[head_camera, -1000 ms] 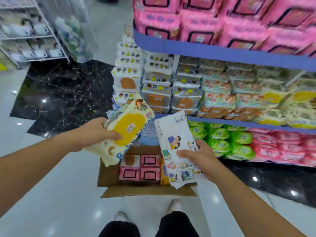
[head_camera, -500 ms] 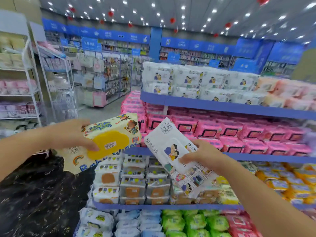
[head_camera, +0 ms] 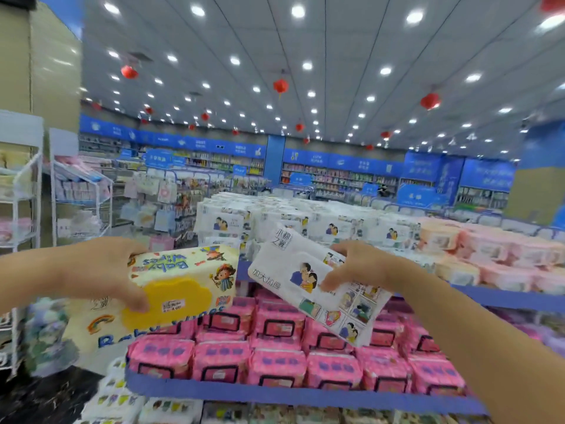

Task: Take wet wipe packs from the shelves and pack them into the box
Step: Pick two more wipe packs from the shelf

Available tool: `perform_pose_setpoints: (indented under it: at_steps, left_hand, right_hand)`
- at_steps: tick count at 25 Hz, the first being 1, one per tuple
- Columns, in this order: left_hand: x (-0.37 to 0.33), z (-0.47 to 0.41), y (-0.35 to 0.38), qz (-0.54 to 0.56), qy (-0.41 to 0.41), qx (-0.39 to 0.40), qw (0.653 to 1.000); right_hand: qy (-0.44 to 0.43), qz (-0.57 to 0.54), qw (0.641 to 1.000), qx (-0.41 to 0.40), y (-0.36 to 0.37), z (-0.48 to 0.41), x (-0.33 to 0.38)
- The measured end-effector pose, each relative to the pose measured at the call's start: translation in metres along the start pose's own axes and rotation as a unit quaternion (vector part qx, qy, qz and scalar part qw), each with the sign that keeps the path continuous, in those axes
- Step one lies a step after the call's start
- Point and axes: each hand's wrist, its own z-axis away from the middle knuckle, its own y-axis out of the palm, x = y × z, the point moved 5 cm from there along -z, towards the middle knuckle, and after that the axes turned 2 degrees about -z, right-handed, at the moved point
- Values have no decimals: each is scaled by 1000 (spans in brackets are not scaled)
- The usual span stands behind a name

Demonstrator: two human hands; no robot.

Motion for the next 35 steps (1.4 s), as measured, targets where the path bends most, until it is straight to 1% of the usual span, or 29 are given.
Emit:
perform_pose_setpoints:
  at_steps: [3,6,9,12,15,18,20,23,25,27,29,30,32,34,35]
  left_hand:
    - [-56,-42,6,-14,7,0,1000]
    - [-110,-89,10,-37,6,15,999]
    - [-150,-130,10,-63,6,29,998]
    - [-173,-162,9,-96,-2,32,995]
    - [-188,-186,13,-101,-6,34,994]
    - [-192,-201,16,-113,-15,35,993]
    - [-192,-206,19,-113,-16,35,993]
    - [-197,-212,27,-96,-16,40,994]
    - [-206,-217,34,-97,-10,43,994]
    - [-215,-223,42,-98,2,47,994]
    - [-227,-226,47,-84,23,55,995]
    - [-235,-226,49,-68,36,60,995]
    - [-251,-223,54,-37,62,73,995]
    - [-272,-221,59,-24,97,88,991]
    - [-283,-220,60,-15,115,95,989]
  right_hand:
    - [-10,72,997,7,-63,-46,-43]
    - [-20,111,994,2,-114,-97,-84]
    - [-26,134,991,-5,-151,-145,-115]
    - [-30,153,988,-14,-174,-190,-134]
    - [-38,163,986,-5,-178,-237,-149]
    - [-39,170,984,29,-159,-274,-170]
    - [-51,154,986,30,-151,-285,-178]
    - [-84,168,982,15,-147,-281,-178]
    - [-107,218,970,-14,-144,-272,-172]
    - [-125,237,962,-51,-141,-256,-168]
    - [-137,174,972,-81,-139,-233,-166]
    - [-142,113,979,-94,-138,-219,-167]
    - [-149,-54,982,-99,-128,-182,-166]
    - [-127,-212,966,-71,-109,-141,-166]
    - [-108,-300,947,-43,-99,-121,-168]
